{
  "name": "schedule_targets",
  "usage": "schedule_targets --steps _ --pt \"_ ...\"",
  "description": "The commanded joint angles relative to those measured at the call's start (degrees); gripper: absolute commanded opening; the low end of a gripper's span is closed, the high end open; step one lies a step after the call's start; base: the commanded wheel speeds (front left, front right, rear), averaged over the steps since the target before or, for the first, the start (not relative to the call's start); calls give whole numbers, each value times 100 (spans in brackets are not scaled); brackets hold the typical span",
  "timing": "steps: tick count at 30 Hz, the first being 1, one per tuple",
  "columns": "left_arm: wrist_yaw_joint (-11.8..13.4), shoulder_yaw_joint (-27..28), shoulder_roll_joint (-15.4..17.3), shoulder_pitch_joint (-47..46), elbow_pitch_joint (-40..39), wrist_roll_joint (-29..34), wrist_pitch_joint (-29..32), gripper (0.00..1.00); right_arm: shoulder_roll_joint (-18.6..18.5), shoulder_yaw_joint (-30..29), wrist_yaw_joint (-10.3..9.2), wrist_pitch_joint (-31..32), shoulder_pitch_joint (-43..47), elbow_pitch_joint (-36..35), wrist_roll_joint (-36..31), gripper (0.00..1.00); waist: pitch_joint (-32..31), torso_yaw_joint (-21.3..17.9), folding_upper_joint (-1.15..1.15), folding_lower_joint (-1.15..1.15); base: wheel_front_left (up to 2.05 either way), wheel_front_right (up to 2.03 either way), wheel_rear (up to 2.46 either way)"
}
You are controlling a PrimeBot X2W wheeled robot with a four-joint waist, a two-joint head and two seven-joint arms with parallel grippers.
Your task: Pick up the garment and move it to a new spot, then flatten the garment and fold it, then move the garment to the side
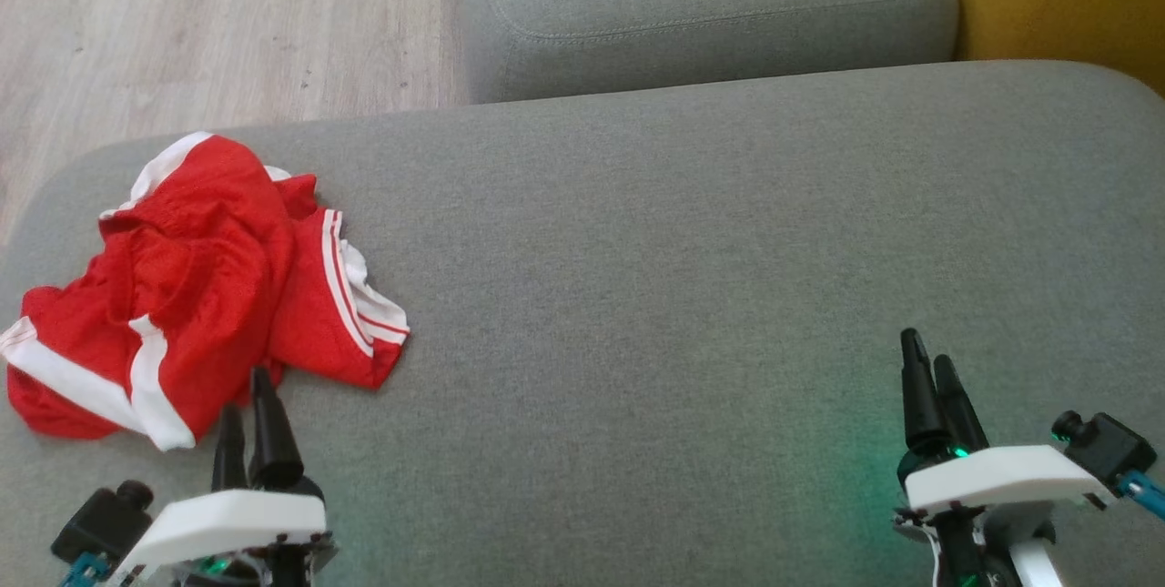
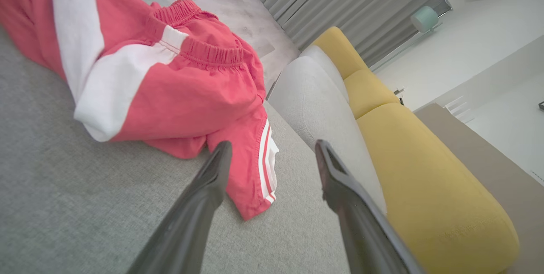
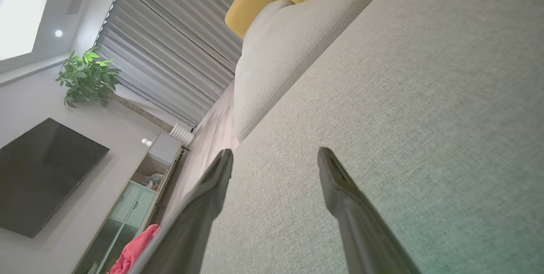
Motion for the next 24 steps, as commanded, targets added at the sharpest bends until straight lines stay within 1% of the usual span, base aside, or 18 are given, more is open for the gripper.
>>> schedule_targets --steps 1,7,24 --pt "38 58 46 -148 -257 211 -88 100 -39 109 -2 -90 -330 -223 -230 100 3 1 0 0 0 0 0" --pt "113 13 48 -141 -337 537 -171 100 -41 179 -2 -174 -362 -254 -612 100 6 -2 0 0 0 0 0" --pt "351 -162 54 -131 -589 1707 -458 100 -49 432 -3 -462 -444 -338 -1858 100 11 -7 0 0 0 0 0"
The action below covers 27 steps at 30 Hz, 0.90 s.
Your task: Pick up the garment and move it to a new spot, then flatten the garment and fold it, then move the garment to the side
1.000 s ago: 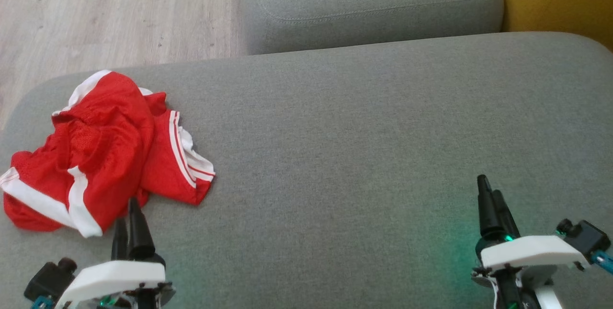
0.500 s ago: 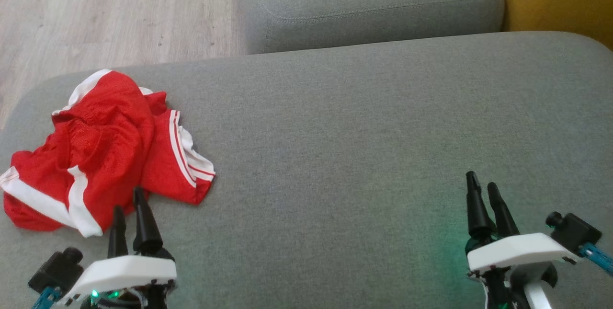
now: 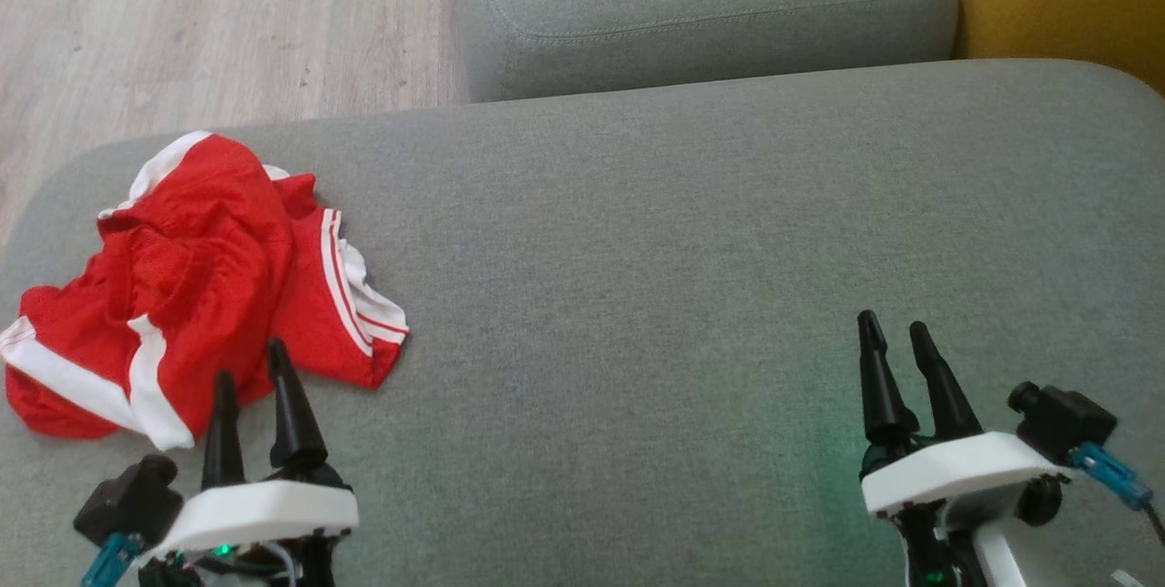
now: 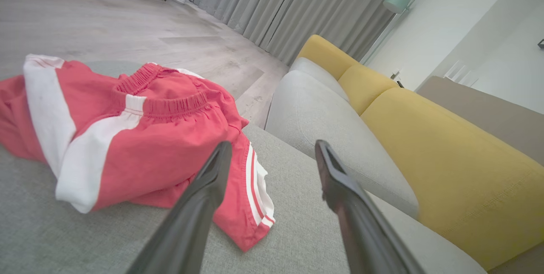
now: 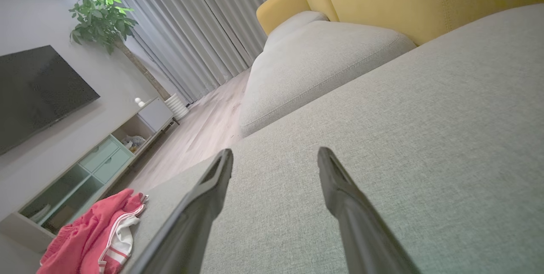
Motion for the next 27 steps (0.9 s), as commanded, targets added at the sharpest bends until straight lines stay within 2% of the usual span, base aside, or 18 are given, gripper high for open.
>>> schedule_targets --steps 1,27 --pt "51 58 49 -139 -256 218 -79 100 -44 138 -3 -103 -321 -226 -236 100 6 -2 0 0 0 0 0" --pt "196 -160 58 -120 -386 1973 -516 100 -56 309 -4 -542 -404 -241 -2087 100 -99 -16 0 0 0 0 0"
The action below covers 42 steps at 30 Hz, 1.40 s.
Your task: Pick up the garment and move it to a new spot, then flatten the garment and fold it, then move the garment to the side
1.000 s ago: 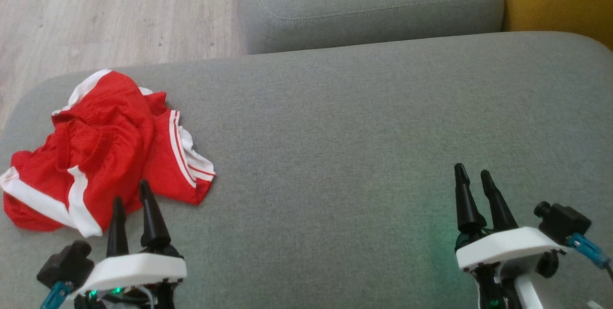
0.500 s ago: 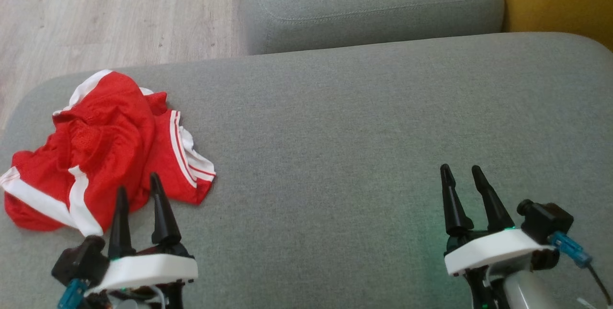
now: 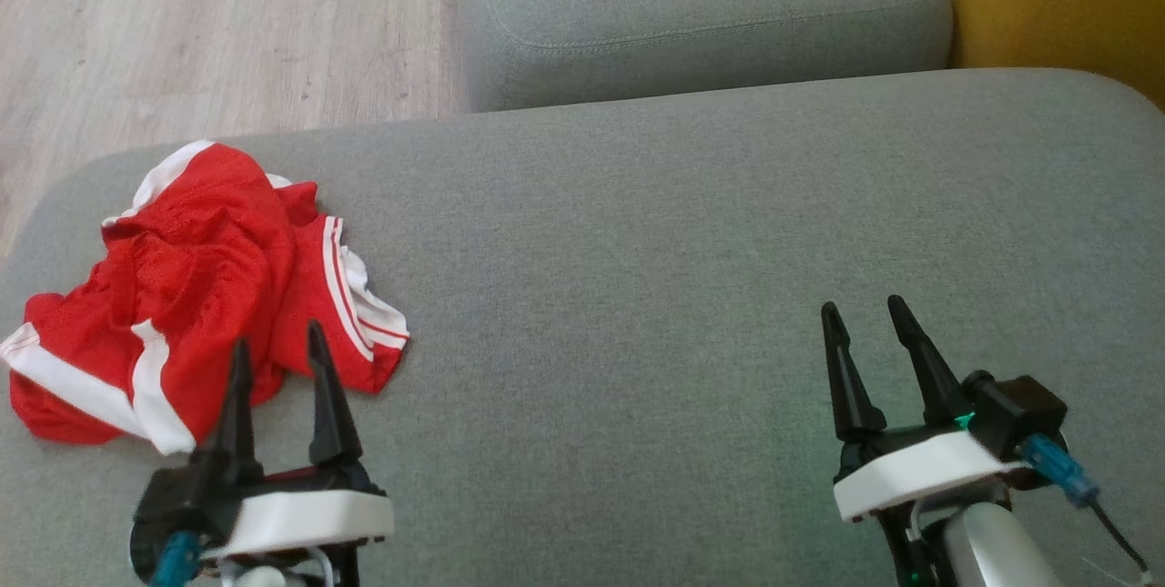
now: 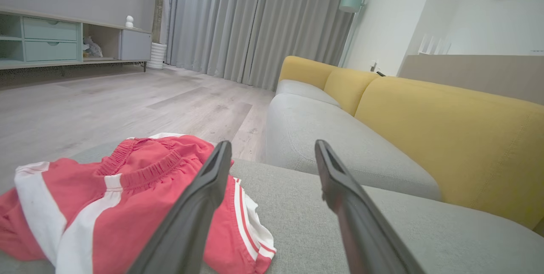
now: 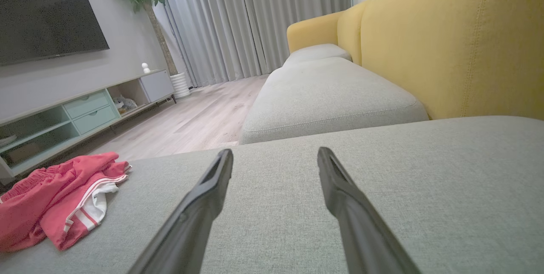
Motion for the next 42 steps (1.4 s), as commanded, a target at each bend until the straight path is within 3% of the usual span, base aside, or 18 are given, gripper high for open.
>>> schedule_targets --steps 1,14,33,38,42 --pt "23 100 49 -135 -181 149 -69 100 -47 132 -4 -86 -290 -181 -160 100 -5 0 0 0 0 0 0" --pt "251 -75 54 -102 371 990 -288 100 -53 29 -4 -306 -310 63 -1107 100 -78 40 0 0 0 0 0" --pt "310 -148 54 -214 1024 815 -288 100 -53 -70 -4 -306 -272 276 -1048 100 -131 144 0 0 0 0 0" --pt "313 -190 54 -249 1049 820 -288 100 -53 -63 -4 -306 -213 311 -1031 100 -142 348 0 0 0 0 0" --pt "304 -216 54 -285 1023 840 -288 100 -53 -103 -4 -306 -135 313 -1024 100 -152 751 0 0 0 0 0"
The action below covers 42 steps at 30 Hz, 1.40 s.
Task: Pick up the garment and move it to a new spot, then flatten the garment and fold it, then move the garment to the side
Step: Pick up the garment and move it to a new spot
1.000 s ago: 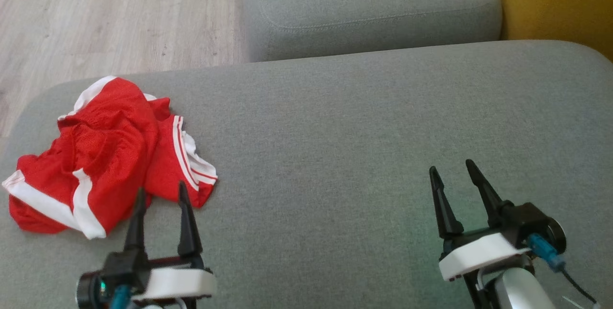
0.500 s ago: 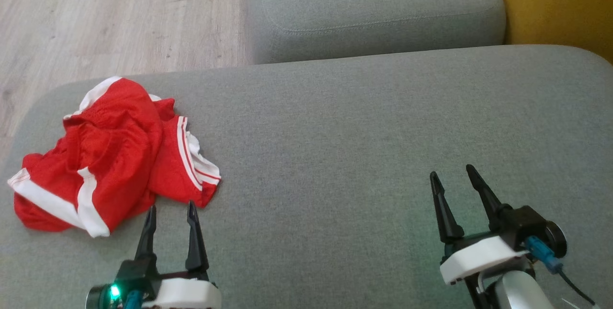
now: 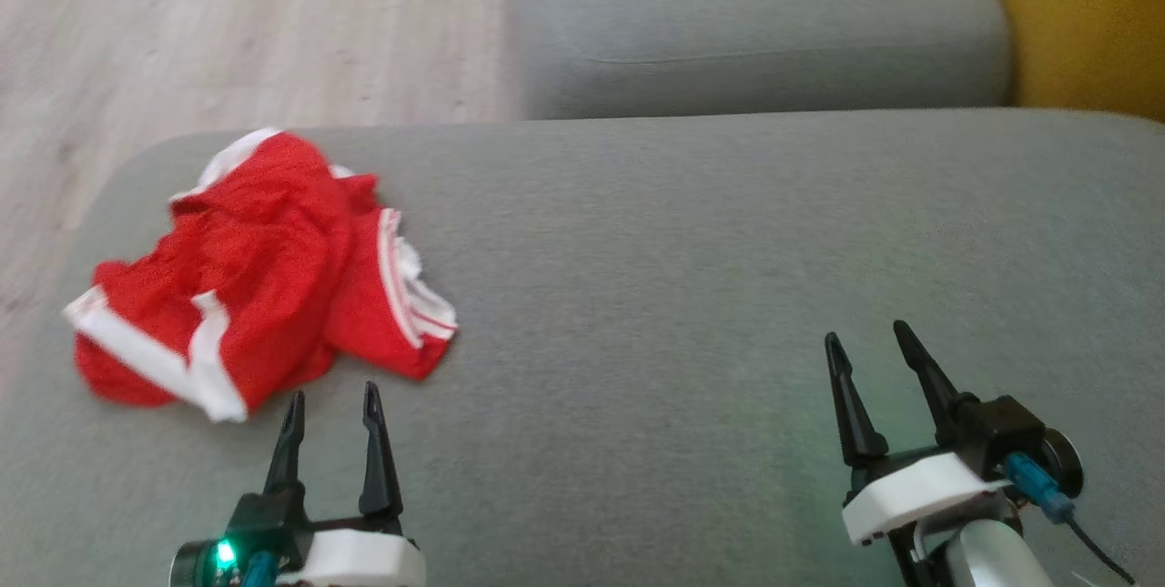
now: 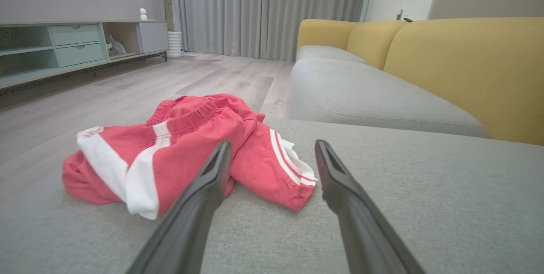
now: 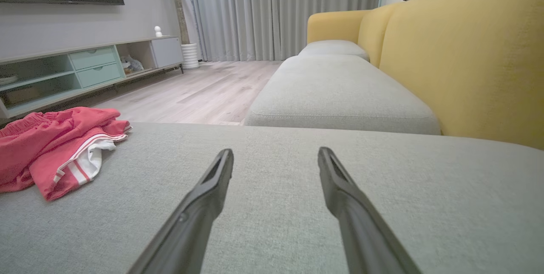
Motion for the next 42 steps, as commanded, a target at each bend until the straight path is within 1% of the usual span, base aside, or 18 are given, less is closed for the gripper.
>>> schedule_targets --steps 1,2,7,13,17,20,24,26,28,32,35,37,39,42 --pt "27 141 43 -286 -200 -9 -56 100 -47 115 -4 -69 -145 -172 10 100 -5 389 0 0 0 0 0" --pt "27 141 43 -286 -200 -9 -56 100 -47 115 -4 -69 -145 -172 10 100 -5 389 0 0 0 0 0" --pt "11 200 43 -252 -215 0 -56 100 -47 144 -4 -69 -114 -180 30 100 -11 1071 0 0 0 0 0" --pt "0 318 43 -197 -263 42 -56 100 -47 197 -4 -69 -151 -218 44 100 67 1776 0 0 0 0 0" --pt "36 388 43 -203 -371 46 -56 100 -47 177 -4 -69 -140 -230 25 100 159 2130 0 0 0 0 0" --pt "74 457 43 -224 -518 134 -56 100 -47 151 -4 -69 -127 -219 -21 100 246 2293 0 0 0 0 0" --pt "132 665 43 -350 -876 177 -56 100 -47 74 -4 -69 -211 -264 -192 100 530 2383 0 0 0 0 0" --pt "81 784 43 -520 -1093 291 -56 100 -47 29 -4 -69 -292 -295 -329 100 721 2385 0 0 0 0 0" --pt "-57 890 54 -761 -1240 381 -56 100 -47 -21 -4 -69 -382 -328 -489 100 929 2366 0 0 0 0 0" --pt "-430 1033 213 -1518 -1323 487 -56 100 -101 -168 -4 -69 -599 -447 -838 100 1433 2287 0 0 0 0 0" --pt "-669 1068 332 -2184 -1046 506 -56 100 -309 -244 -4 -69 -779 -580 -975 100 1812 2231 0 0 0 0 0" --pt "-804 1065 374 -2619 -662 470 -56 100 -466 -288 -4 -69 -870 -667 -1022 100 2023 2206 0 0 0 0 0" --pt "-872 1055 385 -3004 -194 446 -56 100 -617 -303 -4 -69 -951 -742 -1039 100 2226 2171 0 0 0 0 0" --pt "-896 986 312 -3481 610 387 -56 100 -830 -327 -4 -69 -1023 -878 -1060 100 2470 2150 0 0 0 0 0"
